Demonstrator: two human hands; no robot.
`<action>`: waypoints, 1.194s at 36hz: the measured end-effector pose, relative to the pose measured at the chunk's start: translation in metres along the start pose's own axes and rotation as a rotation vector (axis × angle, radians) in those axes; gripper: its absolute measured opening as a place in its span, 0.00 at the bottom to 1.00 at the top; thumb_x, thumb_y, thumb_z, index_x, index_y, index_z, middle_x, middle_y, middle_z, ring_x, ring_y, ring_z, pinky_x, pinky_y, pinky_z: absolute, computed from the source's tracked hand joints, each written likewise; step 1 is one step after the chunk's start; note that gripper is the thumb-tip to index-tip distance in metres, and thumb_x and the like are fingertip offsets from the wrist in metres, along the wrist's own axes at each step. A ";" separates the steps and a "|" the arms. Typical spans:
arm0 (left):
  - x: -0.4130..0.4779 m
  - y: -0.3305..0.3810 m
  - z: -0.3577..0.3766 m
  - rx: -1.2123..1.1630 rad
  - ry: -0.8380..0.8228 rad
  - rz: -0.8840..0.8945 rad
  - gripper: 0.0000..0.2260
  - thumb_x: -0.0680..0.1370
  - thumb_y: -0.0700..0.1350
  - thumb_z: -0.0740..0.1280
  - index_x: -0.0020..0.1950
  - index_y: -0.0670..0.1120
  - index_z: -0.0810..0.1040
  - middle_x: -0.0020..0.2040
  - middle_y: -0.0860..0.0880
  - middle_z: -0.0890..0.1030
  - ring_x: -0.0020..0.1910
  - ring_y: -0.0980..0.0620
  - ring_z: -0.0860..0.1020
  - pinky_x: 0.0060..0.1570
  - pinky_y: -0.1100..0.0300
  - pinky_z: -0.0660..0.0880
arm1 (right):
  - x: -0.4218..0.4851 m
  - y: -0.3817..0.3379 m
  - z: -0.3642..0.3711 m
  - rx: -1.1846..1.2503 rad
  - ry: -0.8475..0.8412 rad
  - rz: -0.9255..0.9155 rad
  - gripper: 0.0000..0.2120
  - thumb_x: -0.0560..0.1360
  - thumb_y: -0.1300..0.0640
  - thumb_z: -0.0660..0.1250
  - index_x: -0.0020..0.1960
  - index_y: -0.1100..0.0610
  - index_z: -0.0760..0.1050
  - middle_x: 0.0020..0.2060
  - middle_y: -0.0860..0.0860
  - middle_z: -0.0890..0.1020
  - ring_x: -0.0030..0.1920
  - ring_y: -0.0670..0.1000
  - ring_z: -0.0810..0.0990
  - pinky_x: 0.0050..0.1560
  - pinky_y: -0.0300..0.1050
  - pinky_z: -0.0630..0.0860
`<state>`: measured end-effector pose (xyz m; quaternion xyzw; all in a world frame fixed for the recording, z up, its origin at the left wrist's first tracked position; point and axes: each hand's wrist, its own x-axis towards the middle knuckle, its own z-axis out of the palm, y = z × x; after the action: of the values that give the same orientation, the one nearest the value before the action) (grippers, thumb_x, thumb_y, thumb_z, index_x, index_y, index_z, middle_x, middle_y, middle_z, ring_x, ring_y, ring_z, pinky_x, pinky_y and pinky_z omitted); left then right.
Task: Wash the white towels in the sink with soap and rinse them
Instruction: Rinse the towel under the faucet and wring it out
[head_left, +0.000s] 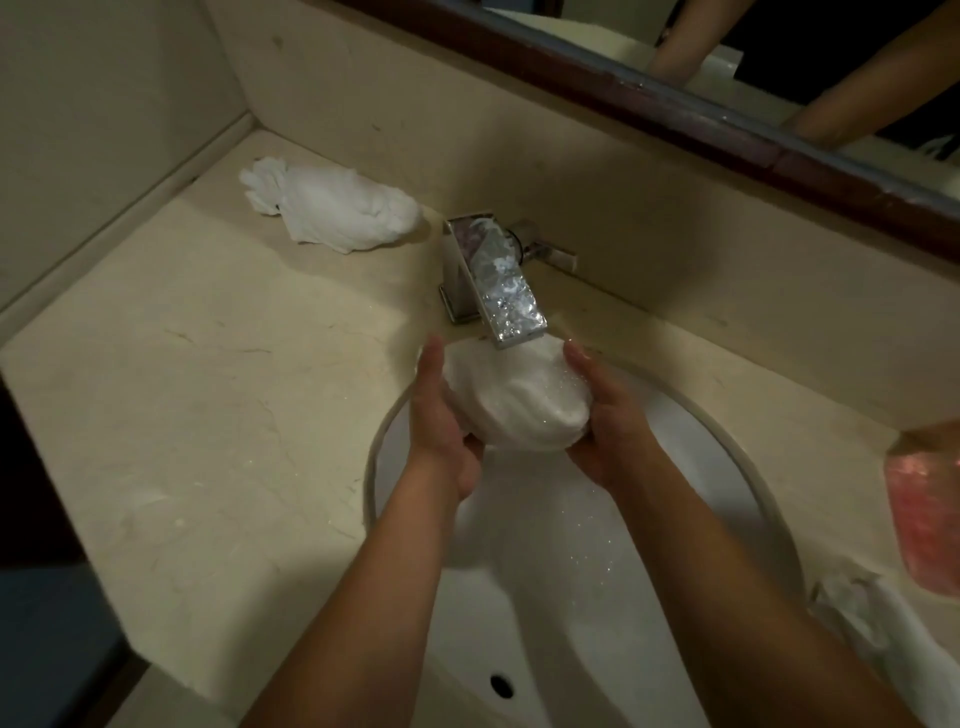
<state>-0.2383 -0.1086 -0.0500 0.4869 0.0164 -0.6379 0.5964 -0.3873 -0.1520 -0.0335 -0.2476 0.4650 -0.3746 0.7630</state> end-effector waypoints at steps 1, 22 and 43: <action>-0.002 0.000 0.003 -0.011 0.001 -0.008 0.47 0.61 0.74 0.77 0.71 0.47 0.80 0.63 0.42 0.86 0.64 0.41 0.84 0.70 0.40 0.76 | 0.000 0.000 0.000 -0.032 0.005 -0.020 0.32 0.77 0.47 0.72 0.72 0.67 0.75 0.67 0.68 0.80 0.67 0.66 0.80 0.67 0.60 0.78; 0.009 0.012 -0.008 -0.193 -0.136 0.088 0.28 0.73 0.58 0.69 0.64 0.38 0.82 0.58 0.37 0.85 0.58 0.38 0.84 0.59 0.45 0.82 | 0.009 0.012 0.013 0.180 -0.060 0.170 0.28 0.86 0.41 0.60 0.74 0.61 0.76 0.68 0.61 0.82 0.71 0.62 0.79 0.75 0.61 0.72; 0.028 -0.023 0.031 -0.116 -0.260 0.015 0.37 0.84 0.69 0.53 0.63 0.37 0.83 0.55 0.37 0.86 0.57 0.41 0.85 0.61 0.46 0.81 | -0.001 0.003 -0.029 0.232 0.133 0.030 0.24 0.83 0.42 0.62 0.69 0.56 0.81 0.65 0.57 0.84 0.62 0.59 0.85 0.66 0.56 0.78</action>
<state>-0.2697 -0.1409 -0.0649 0.3647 -0.0277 -0.6893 0.6253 -0.4126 -0.1501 -0.0480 -0.1255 0.4717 -0.4300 0.7595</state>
